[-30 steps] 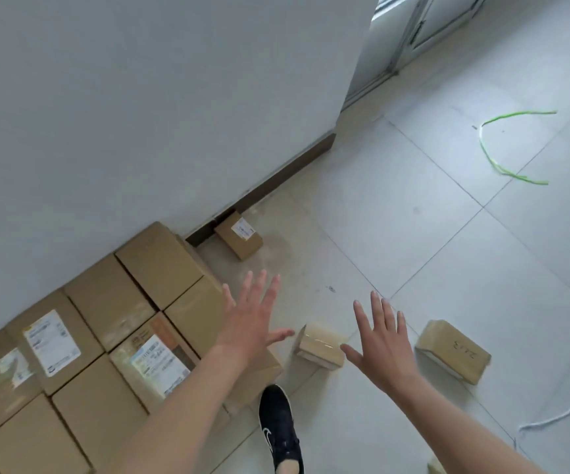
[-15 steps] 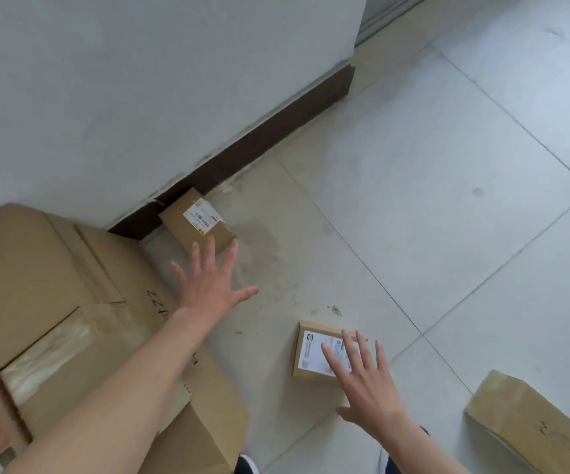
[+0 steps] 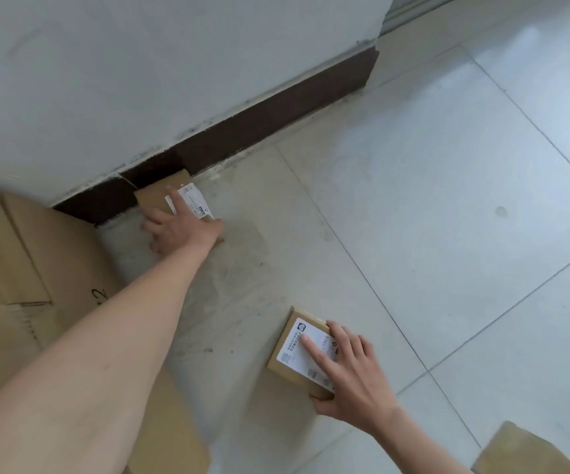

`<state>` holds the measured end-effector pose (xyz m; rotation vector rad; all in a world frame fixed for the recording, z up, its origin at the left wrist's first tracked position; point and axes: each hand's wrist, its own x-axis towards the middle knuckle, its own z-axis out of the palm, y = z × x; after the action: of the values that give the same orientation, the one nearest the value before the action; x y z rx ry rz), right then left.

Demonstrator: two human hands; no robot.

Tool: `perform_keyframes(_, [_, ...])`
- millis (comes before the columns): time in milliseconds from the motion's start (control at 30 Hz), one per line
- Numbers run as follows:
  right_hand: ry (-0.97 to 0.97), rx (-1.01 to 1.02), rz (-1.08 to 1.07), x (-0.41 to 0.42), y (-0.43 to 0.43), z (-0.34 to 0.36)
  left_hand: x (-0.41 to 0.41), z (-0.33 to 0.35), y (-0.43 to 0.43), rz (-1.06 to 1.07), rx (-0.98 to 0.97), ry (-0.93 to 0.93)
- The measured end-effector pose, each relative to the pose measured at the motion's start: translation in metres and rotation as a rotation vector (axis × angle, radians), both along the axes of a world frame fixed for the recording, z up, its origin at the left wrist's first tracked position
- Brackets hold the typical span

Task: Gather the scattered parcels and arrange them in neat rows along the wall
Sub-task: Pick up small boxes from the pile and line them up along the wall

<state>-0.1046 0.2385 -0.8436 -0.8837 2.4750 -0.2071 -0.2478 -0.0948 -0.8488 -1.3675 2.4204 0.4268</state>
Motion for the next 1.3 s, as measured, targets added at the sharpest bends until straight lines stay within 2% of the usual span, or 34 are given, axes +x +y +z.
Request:
perform_keyframes(100, [0.026, 0.042, -0.049, -0.007, 0.005, 0.052, 0.023, 0.040, 0.026, -0.169, 0.029, 0.002])
perform_keyframes(167, [0.019, 0.080, -0.092, -0.009, 0.008, 0.099, 0.045, 0.084, 0.046, -0.238, 0.117, -0.004])
perform_keyframes(367, [0.001, 0.168, -0.120, 0.018, 0.015, 0.274, 0.143, 0.254, 0.089, -0.364, 0.365, 0.062])
perform_keyframes(500, [0.015, 0.162, -0.051, 0.041, 0.006, 0.371, 0.219, 0.357, 0.072, -0.541, 0.392, 0.050])
perform_keyframes(633, [-0.014, 0.211, 0.062, 0.060, -0.022, 0.430, 0.296, 0.423, 0.037, -0.568, 0.324, 0.079])
perform_keyframes(767, [0.006, 0.225, 0.200, 0.076, -0.059, 0.461, 0.371, 0.465, 0.002, -0.510, 0.230, 0.078])
perform_keyframes(900, [0.028, 0.158, 0.314, 0.117, -0.111, 0.467, 0.448, 0.478, -0.030, -0.492, 0.138, 0.080])
perform_keyframes(1133, [0.040, 0.183, 0.631, 0.225, -0.234, 0.437, 0.576, 0.463, -0.095, -0.445, 0.004, 0.083])
perform_keyframes(1300, [0.029, 0.170, 0.793, 0.321, -0.304, 0.401, 0.681, 0.430, -0.153, -0.474, 0.009, 0.081])
